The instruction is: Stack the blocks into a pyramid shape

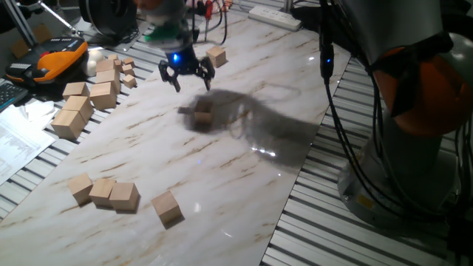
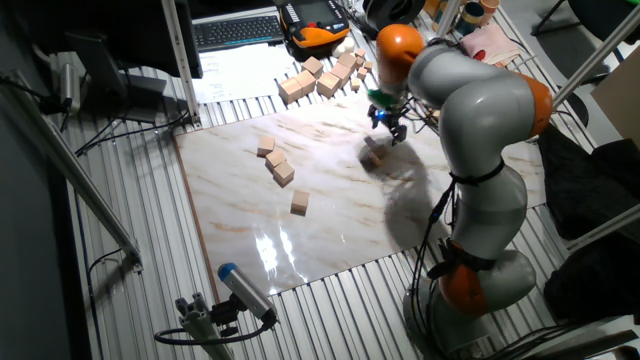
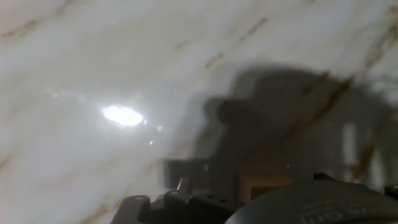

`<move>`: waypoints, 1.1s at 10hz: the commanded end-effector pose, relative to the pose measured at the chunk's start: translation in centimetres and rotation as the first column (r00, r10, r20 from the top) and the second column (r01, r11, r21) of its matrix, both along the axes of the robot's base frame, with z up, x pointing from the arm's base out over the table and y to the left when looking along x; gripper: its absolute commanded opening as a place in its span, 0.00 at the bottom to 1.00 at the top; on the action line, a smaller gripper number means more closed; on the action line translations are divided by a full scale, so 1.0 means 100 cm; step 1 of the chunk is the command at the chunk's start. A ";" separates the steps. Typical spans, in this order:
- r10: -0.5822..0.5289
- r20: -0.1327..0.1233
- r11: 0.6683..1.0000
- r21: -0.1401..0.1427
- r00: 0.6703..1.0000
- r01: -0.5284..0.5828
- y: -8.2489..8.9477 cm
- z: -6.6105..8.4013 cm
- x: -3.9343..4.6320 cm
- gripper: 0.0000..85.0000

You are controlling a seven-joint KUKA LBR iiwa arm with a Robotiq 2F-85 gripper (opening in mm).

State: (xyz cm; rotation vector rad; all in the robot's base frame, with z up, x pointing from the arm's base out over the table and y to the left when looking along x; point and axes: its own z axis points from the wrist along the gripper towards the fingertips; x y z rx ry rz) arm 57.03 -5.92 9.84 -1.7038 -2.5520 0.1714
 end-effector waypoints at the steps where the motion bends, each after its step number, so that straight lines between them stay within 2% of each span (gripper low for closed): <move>1: 0.136 -0.005 0.991 -0.001 0.991 -0.136 -0.009 0.002 0.0019 1.00; 4: 0.226 -0.024 0.974 -0.001 0.974 -0.226 -0.032 0.013 0.0128 1.00; 5: 0.250 -0.026 0.968 0.008 0.968 -0.250 -0.039 0.018 0.0165 1.00; 8: 0.338 -0.050 0.940 -0.019 0.940 -0.339 -0.077 0.019 0.0262 1.00; 11: 0.439 -0.043 0.898 0.032 0.898 -0.438 -0.129 0.025 0.0309 1.00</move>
